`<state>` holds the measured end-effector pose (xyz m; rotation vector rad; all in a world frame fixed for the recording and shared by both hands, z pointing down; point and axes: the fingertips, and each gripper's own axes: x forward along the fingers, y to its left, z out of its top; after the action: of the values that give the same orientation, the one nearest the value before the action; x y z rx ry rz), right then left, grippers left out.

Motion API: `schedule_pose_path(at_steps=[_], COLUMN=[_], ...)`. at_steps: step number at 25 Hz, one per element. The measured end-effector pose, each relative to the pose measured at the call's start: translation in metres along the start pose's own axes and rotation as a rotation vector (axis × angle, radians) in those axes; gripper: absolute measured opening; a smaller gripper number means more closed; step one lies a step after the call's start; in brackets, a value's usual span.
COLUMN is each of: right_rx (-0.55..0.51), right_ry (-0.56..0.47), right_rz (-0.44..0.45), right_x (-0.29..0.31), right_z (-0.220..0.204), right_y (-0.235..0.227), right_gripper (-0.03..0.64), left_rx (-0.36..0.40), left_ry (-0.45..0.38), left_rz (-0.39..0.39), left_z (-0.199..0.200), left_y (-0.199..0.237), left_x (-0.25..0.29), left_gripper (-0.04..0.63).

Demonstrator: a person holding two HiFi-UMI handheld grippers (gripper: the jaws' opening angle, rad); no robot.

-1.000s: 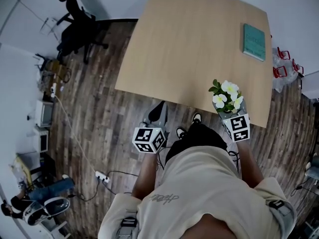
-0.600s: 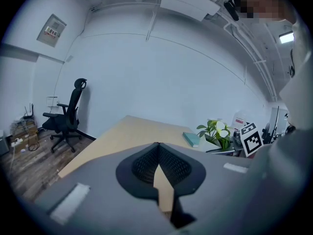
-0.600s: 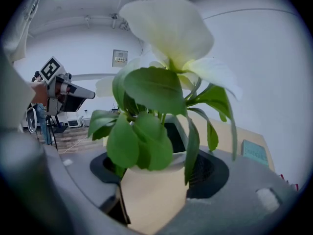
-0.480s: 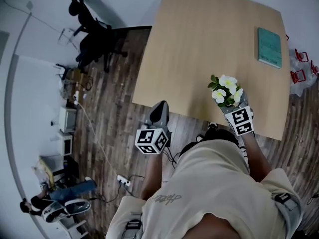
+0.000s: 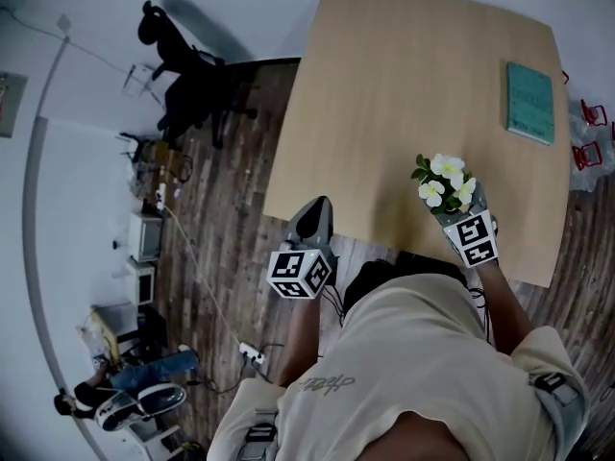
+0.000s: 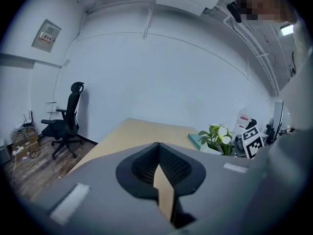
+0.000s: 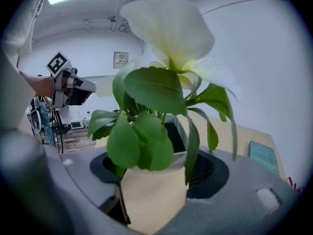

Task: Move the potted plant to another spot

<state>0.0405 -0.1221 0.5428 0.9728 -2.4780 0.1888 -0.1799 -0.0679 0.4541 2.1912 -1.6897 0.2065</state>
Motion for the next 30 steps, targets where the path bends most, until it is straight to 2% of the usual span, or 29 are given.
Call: schedule_pose_path(at_steps=[5,9,12,17,23,30], right_rx=[0.021,-0.005,-0.014,0.022,0.005,-0.012], right_ry=[0.065,0.087,0.078,0.051,0.038,0.061], right_rz=[0.005,0.000,-0.032,-0.092,-0.102,-0.113], right_x=[0.000,0.002,0.014,0.041,0.073,0.104], right_z=[-0.027,-0.024,-0.009,0.019,0.056,0.072], right_y=[0.005,0.014,0.022,0.056,0.103,0.136], right_gripper=[0.334,0.334,0.334,0.334,0.334,0.334], left_rx=[-0.027,-0.044,-0.046,-0.005,0.048,0.017], left_ry=[0.002,0.011,0.002,0.012,-0.017,-0.025], left_rz=[-0.033,-0.063,-0.073,-0.091,-0.102,-0.128], left_z=[-0.011,-0.017,-0.014,-0.010,0.010,-0.002], left_y=[-0.002,0.008,0.033,0.087,0.149,0.197], left_x=[0.019,0.023,0.020,0.011,0.001,0.001], left_gripper=[0.017,0.017,0.017,0.017,0.017,0.017])
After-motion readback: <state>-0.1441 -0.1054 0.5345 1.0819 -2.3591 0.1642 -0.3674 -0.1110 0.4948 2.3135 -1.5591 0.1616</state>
